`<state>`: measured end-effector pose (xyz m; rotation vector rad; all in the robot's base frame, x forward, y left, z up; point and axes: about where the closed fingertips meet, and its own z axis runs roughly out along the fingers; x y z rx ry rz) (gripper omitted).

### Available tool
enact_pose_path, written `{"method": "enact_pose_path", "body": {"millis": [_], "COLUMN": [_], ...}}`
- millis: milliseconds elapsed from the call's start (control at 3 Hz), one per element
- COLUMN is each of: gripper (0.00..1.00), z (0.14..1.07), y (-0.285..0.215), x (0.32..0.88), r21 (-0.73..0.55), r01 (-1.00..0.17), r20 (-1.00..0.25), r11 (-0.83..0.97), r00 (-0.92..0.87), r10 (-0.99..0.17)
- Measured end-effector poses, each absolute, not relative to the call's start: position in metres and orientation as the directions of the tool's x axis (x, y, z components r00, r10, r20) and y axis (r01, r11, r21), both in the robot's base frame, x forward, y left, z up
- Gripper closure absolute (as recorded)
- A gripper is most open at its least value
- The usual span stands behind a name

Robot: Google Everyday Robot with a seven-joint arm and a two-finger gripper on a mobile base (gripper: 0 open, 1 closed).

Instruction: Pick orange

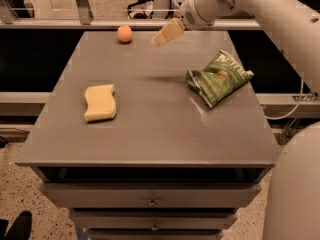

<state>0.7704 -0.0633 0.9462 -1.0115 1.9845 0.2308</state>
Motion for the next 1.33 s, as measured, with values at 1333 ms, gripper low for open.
{"method": "enact_pose_path", "body": {"millis": [1333], "gripper": [0.0], "z": [0.911], "y": [0.002], "x": [0.808], "r21": [-0.104], "r01": [-0.745], "r20": [-0.858], "r11": [0.659], "r00": [-0.269], "r10": [-0.438]}}
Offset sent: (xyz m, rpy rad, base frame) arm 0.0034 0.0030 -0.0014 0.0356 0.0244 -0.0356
